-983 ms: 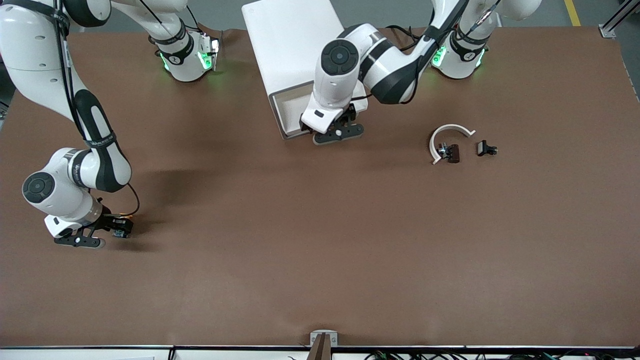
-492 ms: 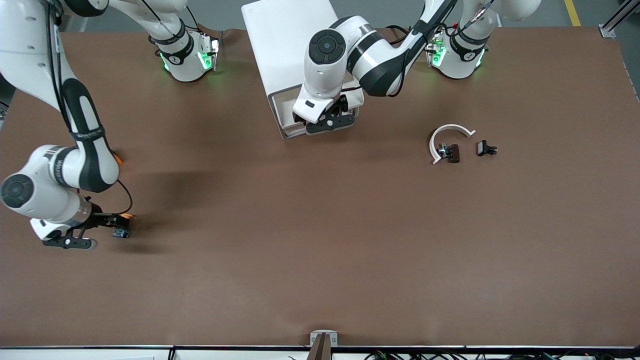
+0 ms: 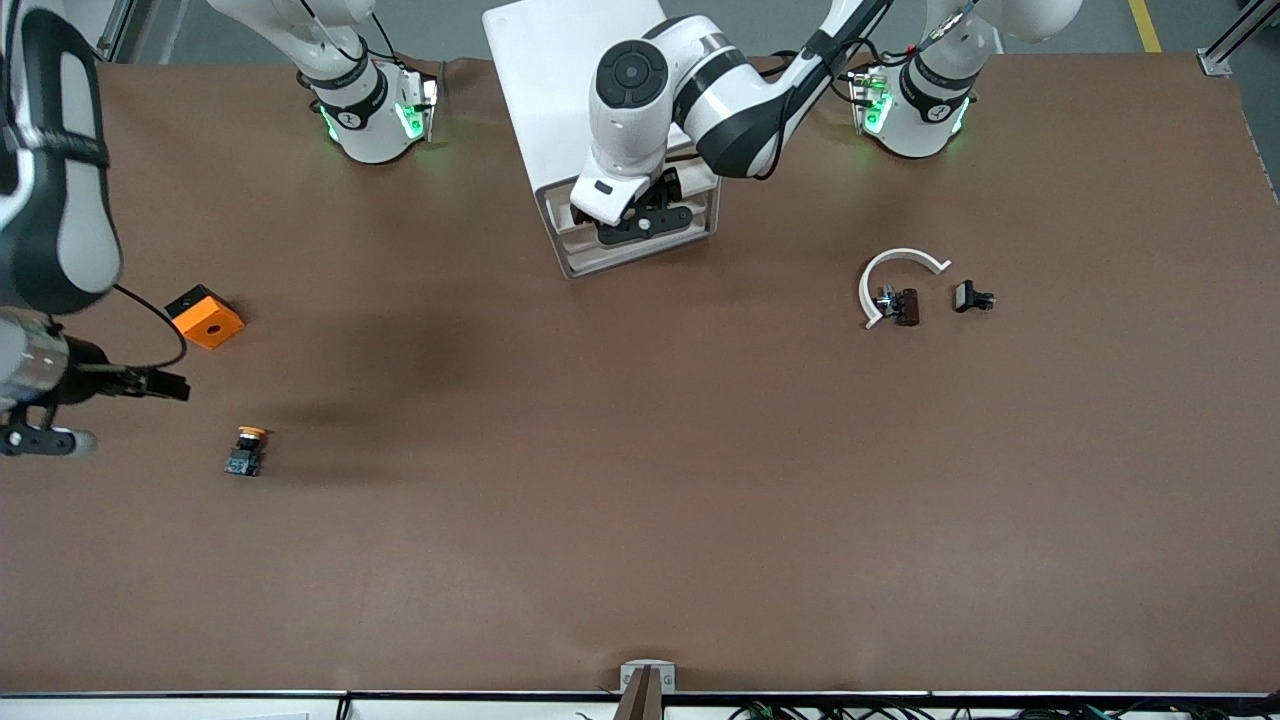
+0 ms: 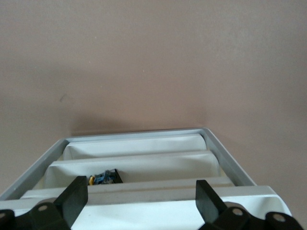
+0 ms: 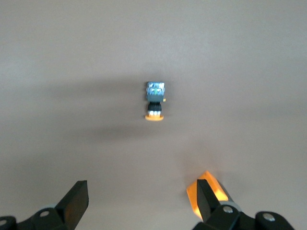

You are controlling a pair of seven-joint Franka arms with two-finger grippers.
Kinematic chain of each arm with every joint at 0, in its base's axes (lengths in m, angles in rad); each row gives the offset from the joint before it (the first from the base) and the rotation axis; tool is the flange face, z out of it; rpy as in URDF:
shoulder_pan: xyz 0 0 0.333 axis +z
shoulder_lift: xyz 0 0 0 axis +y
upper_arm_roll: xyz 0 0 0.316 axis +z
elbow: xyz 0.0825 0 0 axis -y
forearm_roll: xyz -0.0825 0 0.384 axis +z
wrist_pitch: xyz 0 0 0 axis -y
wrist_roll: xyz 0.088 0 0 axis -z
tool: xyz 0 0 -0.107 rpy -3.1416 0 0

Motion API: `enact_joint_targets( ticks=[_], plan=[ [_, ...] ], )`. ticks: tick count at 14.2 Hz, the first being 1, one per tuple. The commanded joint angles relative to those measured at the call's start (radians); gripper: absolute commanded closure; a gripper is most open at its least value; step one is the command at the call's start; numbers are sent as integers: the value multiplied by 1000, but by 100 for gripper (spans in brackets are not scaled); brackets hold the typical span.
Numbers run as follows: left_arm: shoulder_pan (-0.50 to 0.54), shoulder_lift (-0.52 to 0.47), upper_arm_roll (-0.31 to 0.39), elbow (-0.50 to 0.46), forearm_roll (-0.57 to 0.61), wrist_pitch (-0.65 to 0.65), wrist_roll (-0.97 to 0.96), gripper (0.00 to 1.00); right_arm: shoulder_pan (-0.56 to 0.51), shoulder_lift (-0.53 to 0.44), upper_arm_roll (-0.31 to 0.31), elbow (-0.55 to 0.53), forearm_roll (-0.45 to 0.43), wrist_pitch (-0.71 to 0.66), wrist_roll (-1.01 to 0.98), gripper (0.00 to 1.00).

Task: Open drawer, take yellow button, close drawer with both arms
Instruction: 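Push the drawer shut with the left gripper while the right gripper withdraws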

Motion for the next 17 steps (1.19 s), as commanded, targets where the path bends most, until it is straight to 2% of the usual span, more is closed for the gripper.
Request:
enact_joint_targets(
  ticks=[1,8,13,17],
  plan=[
    [-7,7,-26,-7,-43,10,-28,0,5,-43,2,40,-13,-86,0,0],
    [-5,7,-62,-10,-172,7,-22,0,21,-133,5,67,-11,-189,9,0],
    [13,4,-57,-4,-175,7,-11,0,74,-132,1,122,-28,-196,8,0],
    [100,-10,-51,19,-152,8,41,0,67,-132,-10,193,-5,-284,5,0]
  ],
)
